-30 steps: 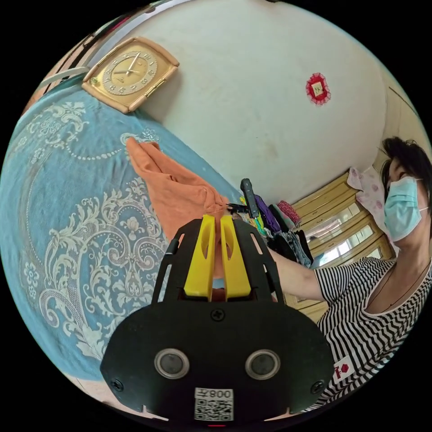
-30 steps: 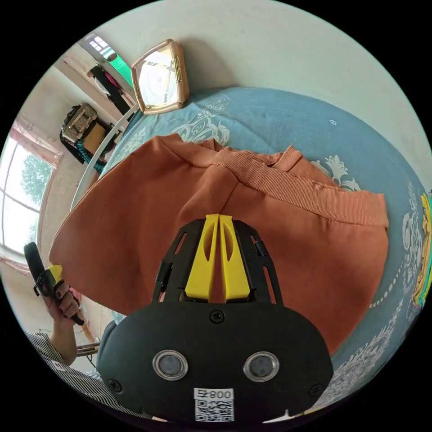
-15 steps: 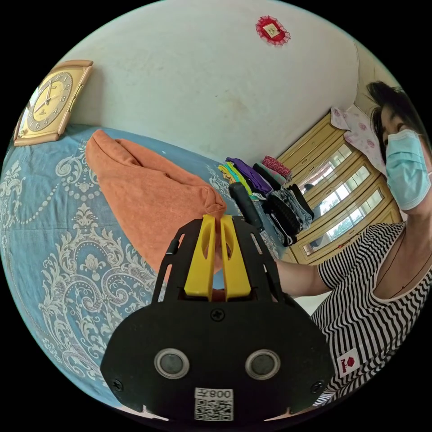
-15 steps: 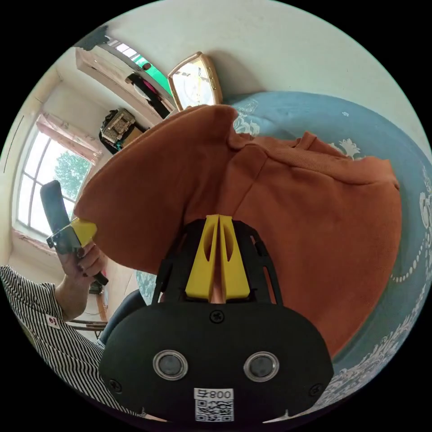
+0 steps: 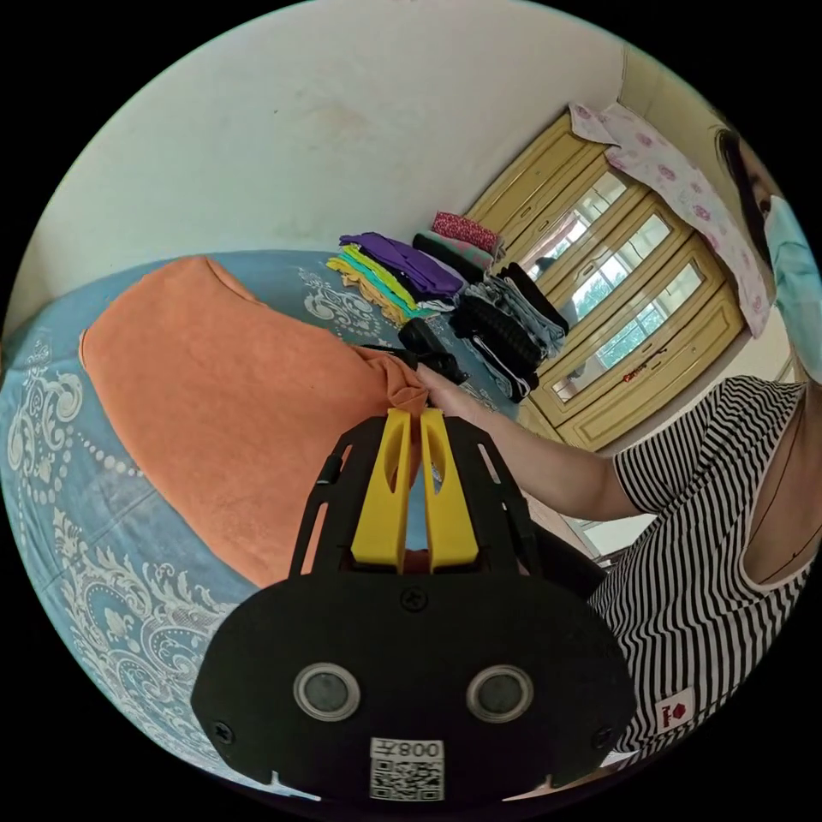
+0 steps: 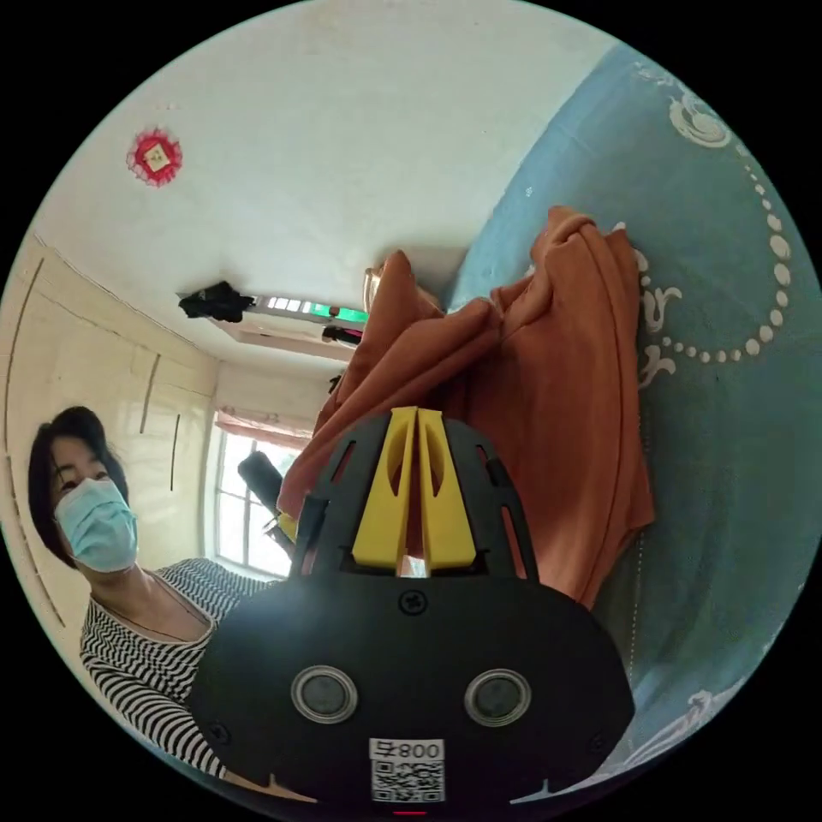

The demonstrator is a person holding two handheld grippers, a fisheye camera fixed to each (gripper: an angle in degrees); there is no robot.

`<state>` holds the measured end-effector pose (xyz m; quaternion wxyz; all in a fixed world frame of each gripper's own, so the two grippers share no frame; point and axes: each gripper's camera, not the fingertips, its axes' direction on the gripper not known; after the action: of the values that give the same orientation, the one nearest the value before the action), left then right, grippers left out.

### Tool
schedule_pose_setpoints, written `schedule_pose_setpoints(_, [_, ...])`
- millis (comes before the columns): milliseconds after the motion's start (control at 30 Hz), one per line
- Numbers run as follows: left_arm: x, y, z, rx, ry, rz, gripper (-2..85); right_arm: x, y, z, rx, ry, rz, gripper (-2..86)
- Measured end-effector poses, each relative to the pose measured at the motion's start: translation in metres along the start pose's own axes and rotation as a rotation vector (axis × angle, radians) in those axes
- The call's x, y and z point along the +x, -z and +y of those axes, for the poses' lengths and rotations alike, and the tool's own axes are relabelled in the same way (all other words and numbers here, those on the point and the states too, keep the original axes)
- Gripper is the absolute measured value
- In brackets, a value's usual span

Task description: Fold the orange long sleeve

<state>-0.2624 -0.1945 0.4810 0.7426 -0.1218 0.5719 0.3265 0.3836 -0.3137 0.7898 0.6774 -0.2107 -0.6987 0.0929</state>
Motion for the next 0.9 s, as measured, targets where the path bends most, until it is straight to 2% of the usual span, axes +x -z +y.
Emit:
schedule_pose_setpoints(133, [0.004, -0.019, -0.007, -0.020, 0.040, -0.018, 2.5, 0.034, 0.017, -0.003, -0.029, -0.074, -0.107, 3.1])
schedule_pose_setpoints(300, [0.006, -0.022, -0.011, 0.020, 0.085, -0.013, 2.3, 0.067, 0.040, 0.002, 0.043, -0.142, -0.286, 7.7])
schedule_pose_setpoints(533, [0.017, -0.046, -0.023, 0.004, 0.096, -0.033, 2.1, 0.075, 0.038, -0.006, -0.008, -0.139, -0.243, 9.7])
schedule_pose_setpoints(733, [0.027, -0.058, -0.041, -0.003, 0.068, -0.087, 2.0, 0.065, 0.019, -0.026, -0.090, -0.108, -0.174, 5.6])
schedule_pose_setpoints(900, [0.043, -0.066, -0.062, 0.025, 0.000, -0.046, 2.0, 0.009, 0.020, -0.035, -0.140, 0.089, -0.083, 1.9])
